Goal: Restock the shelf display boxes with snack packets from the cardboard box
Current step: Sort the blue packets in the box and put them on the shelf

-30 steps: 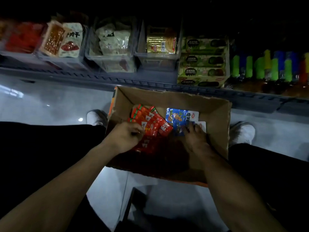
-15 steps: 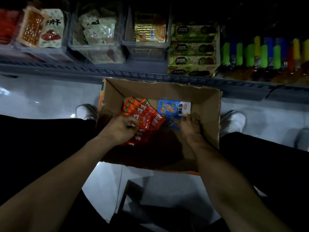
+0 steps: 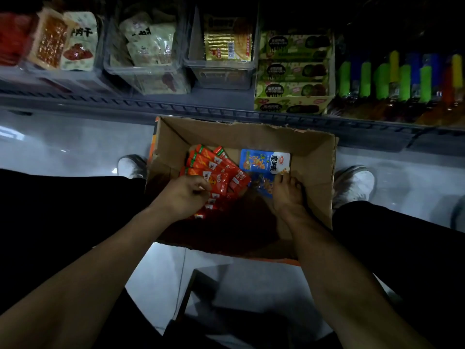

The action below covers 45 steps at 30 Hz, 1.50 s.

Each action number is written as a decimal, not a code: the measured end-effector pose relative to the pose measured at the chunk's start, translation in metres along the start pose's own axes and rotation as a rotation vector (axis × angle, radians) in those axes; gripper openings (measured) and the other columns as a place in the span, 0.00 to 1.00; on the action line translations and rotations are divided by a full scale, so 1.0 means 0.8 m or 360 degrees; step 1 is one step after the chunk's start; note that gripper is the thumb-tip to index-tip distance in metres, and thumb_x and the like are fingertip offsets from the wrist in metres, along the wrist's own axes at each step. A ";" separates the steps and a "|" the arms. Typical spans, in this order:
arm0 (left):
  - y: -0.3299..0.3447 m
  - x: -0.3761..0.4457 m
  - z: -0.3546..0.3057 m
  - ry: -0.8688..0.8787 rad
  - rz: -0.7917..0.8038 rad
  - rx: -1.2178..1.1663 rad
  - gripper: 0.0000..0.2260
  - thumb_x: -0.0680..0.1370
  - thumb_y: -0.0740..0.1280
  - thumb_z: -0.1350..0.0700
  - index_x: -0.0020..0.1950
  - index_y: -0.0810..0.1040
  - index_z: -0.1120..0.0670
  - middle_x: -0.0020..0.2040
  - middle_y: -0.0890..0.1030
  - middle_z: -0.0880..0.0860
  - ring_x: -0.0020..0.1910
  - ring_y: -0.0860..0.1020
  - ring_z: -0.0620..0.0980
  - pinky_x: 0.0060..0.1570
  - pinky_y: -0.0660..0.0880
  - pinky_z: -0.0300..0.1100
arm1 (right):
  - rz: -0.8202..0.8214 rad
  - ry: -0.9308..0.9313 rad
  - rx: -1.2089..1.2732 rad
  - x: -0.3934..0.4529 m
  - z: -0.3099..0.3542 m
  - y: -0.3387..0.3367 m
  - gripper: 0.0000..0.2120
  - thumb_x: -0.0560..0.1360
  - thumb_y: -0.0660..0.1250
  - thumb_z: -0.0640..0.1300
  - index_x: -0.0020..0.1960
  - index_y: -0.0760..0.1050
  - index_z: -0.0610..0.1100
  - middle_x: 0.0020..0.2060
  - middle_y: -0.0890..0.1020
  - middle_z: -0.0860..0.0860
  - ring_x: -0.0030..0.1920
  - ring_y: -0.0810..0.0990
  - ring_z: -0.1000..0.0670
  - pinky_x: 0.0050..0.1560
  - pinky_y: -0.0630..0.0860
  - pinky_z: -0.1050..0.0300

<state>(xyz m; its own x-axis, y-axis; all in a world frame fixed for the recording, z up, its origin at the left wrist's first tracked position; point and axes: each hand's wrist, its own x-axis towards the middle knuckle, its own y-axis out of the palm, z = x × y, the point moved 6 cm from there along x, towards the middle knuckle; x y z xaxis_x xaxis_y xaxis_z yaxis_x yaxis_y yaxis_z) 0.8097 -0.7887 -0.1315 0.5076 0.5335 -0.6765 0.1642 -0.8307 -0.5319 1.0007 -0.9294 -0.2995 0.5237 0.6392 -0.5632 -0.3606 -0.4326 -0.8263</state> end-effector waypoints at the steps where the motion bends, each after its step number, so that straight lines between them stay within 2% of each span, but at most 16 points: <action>1: 0.002 0.001 -0.001 -0.0001 0.0025 -0.0004 0.06 0.79 0.66 0.57 0.54 0.81 0.51 0.63 0.78 0.51 0.64 0.74 0.51 0.64 0.71 0.45 | 0.0037 0.0041 0.0017 0.001 -0.001 0.004 0.33 0.74 0.70 0.48 0.72 0.60 0.39 0.67 0.67 0.39 0.65 0.69 0.39 0.65 0.69 0.45; 7: 0.007 0.013 0.004 -0.0005 0.0040 -0.0032 0.06 0.79 0.66 0.57 0.48 0.80 0.45 0.61 0.79 0.51 0.62 0.75 0.52 0.65 0.72 0.49 | 0.0281 0.0174 0.0228 -0.008 -0.004 0.003 0.45 0.66 0.77 0.54 0.73 0.56 0.40 0.69 0.61 0.38 0.70 0.61 0.35 0.68 0.65 0.44; 10: 0.013 0.022 0.001 -0.0008 0.0026 -0.0119 0.07 0.78 0.67 0.59 0.46 0.81 0.47 0.57 0.80 0.51 0.60 0.76 0.51 0.64 0.73 0.48 | 0.0285 0.0200 0.0473 -0.022 -0.005 -0.025 0.44 0.64 0.78 0.54 0.72 0.60 0.42 0.68 0.68 0.42 0.68 0.68 0.40 0.66 0.69 0.47; 15: 0.012 0.026 -0.004 -0.0111 -0.0154 -0.0161 0.03 0.78 0.67 0.56 0.48 0.81 0.50 0.48 0.80 0.50 0.52 0.78 0.50 0.56 0.73 0.40 | 0.0370 -0.0128 0.0831 -0.059 0.007 -0.065 0.30 0.64 0.77 0.47 0.61 0.69 0.43 0.50 0.79 0.48 0.47 0.81 0.48 0.45 0.80 0.55; 17: 0.012 0.028 -0.001 -0.0206 -0.0236 -0.0341 0.05 0.77 0.69 0.54 0.51 0.81 0.52 0.50 0.81 0.52 0.51 0.78 0.50 0.52 0.73 0.40 | 0.0323 -0.0326 0.0927 -0.072 0.023 -0.084 0.23 0.64 0.75 0.46 0.55 0.69 0.49 0.45 0.79 0.49 0.39 0.80 0.52 0.33 0.74 0.59; 18: 0.013 0.029 0.001 -0.0256 -0.0263 -0.0500 0.07 0.76 0.70 0.53 0.53 0.80 0.52 0.50 0.81 0.54 0.49 0.79 0.50 0.49 0.74 0.40 | 0.0278 -0.0407 0.0964 -0.078 0.031 -0.096 0.23 0.64 0.75 0.46 0.53 0.68 0.51 0.46 0.78 0.50 0.40 0.78 0.52 0.32 0.71 0.60; 21: 0.019 0.026 0.003 -0.0381 -0.0182 -0.0886 0.12 0.74 0.73 0.53 0.55 0.79 0.54 0.48 0.82 0.55 0.44 0.81 0.51 0.47 0.80 0.47 | 0.0207 -0.0611 0.1026 -0.089 0.062 -0.116 0.25 0.63 0.74 0.45 0.55 0.66 0.53 0.50 0.74 0.52 0.47 0.75 0.52 0.40 0.69 0.59; 23: 0.020 0.029 0.009 -0.0365 -0.0164 -0.0842 0.11 0.73 0.74 0.58 0.55 0.81 0.57 0.47 0.83 0.56 0.45 0.82 0.54 0.50 0.80 0.49 | 0.0226 -0.0667 0.1064 -0.091 0.075 -0.114 0.26 0.61 0.74 0.46 0.54 0.65 0.56 0.51 0.73 0.55 0.49 0.75 0.53 0.44 0.72 0.56; 26: 0.007 0.031 0.018 -0.0297 -0.0391 -0.0700 0.04 0.71 0.74 0.62 0.45 0.84 0.55 0.38 0.83 0.55 0.36 0.81 0.53 0.46 0.80 0.47 | 0.0248 -0.0624 0.1161 -0.080 0.072 -0.102 0.29 0.60 0.75 0.52 0.57 0.67 0.57 0.54 0.75 0.55 0.53 0.77 0.53 0.52 0.77 0.51; 29: -0.008 0.029 0.033 -0.0338 -0.0645 -0.0656 0.02 0.71 0.73 0.61 0.41 0.83 0.55 0.34 0.82 0.56 0.31 0.79 0.52 0.42 0.79 0.43 | 0.0208 -0.0368 0.1332 -0.047 0.053 -0.088 0.30 0.68 0.76 0.51 0.67 0.70 0.50 0.60 0.74 0.56 0.59 0.74 0.54 0.58 0.73 0.57; 32: -0.016 0.022 0.051 -0.0378 -0.0783 -0.0680 0.05 0.72 0.73 0.61 0.39 0.83 0.51 0.33 0.82 0.55 0.34 0.80 0.52 0.42 0.78 0.41 | 0.0022 -0.0150 0.1065 -0.006 0.032 -0.073 0.29 0.74 0.70 0.49 0.72 0.67 0.45 0.68 0.69 0.47 0.69 0.69 0.47 0.67 0.68 0.52; 36: -0.011 0.015 0.069 -0.0421 -0.0767 -0.0713 0.05 0.71 0.74 0.60 0.39 0.82 0.51 0.37 0.83 0.56 0.40 0.82 0.56 0.45 0.79 0.46 | 0.0282 -0.0187 0.0424 0.029 0.022 -0.050 0.38 0.76 0.65 0.48 0.79 0.49 0.46 0.79 0.46 0.48 0.78 0.47 0.42 0.76 0.54 0.46; 39: -0.013 0.016 0.069 -0.0381 -0.0729 -0.0680 0.05 0.72 0.74 0.60 0.39 0.82 0.51 0.38 0.82 0.56 0.40 0.82 0.56 0.49 0.80 0.52 | 0.0402 -0.0217 0.0138 0.030 0.021 -0.026 0.37 0.76 0.62 0.48 0.79 0.47 0.48 0.78 0.41 0.47 0.78 0.40 0.42 0.76 0.50 0.41; 41: -0.014 0.019 0.067 -0.0395 -0.0696 -0.0662 0.07 0.72 0.74 0.60 0.38 0.81 0.50 0.39 0.82 0.56 0.41 0.82 0.57 0.50 0.80 0.52 | 0.0411 -0.0132 0.0085 0.020 0.024 -0.010 0.35 0.76 0.63 0.48 0.78 0.50 0.50 0.78 0.46 0.44 0.78 0.45 0.40 0.75 0.53 0.42; 43: -0.011 0.024 0.067 -0.0418 -0.0677 -0.0673 0.09 0.71 0.75 0.59 0.35 0.80 0.47 0.40 0.83 0.56 0.42 0.82 0.57 0.50 0.80 0.54 | 0.0367 -0.0024 0.0056 0.007 0.028 0.000 0.33 0.75 0.64 0.48 0.77 0.56 0.52 0.74 0.59 0.40 0.73 0.60 0.38 0.70 0.61 0.42; 45: -0.005 0.025 0.068 -0.0431 -0.0642 -0.0683 0.10 0.71 0.75 0.59 0.34 0.80 0.46 0.42 0.84 0.57 0.43 0.83 0.56 0.50 0.80 0.54 | 0.0109 0.0058 -0.0047 0.003 0.032 0.001 0.26 0.74 0.67 0.47 0.71 0.67 0.47 0.66 0.71 0.39 0.64 0.72 0.39 0.62 0.70 0.46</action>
<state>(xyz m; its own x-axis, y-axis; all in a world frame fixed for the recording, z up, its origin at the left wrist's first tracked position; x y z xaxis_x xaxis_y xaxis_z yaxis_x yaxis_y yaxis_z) 0.7734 -0.7658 -0.1708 0.1133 0.7915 -0.6005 0.6495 -0.5164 -0.5581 0.9821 -0.9122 -0.3012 0.5267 0.5841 -0.6177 -0.3737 -0.4935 -0.7853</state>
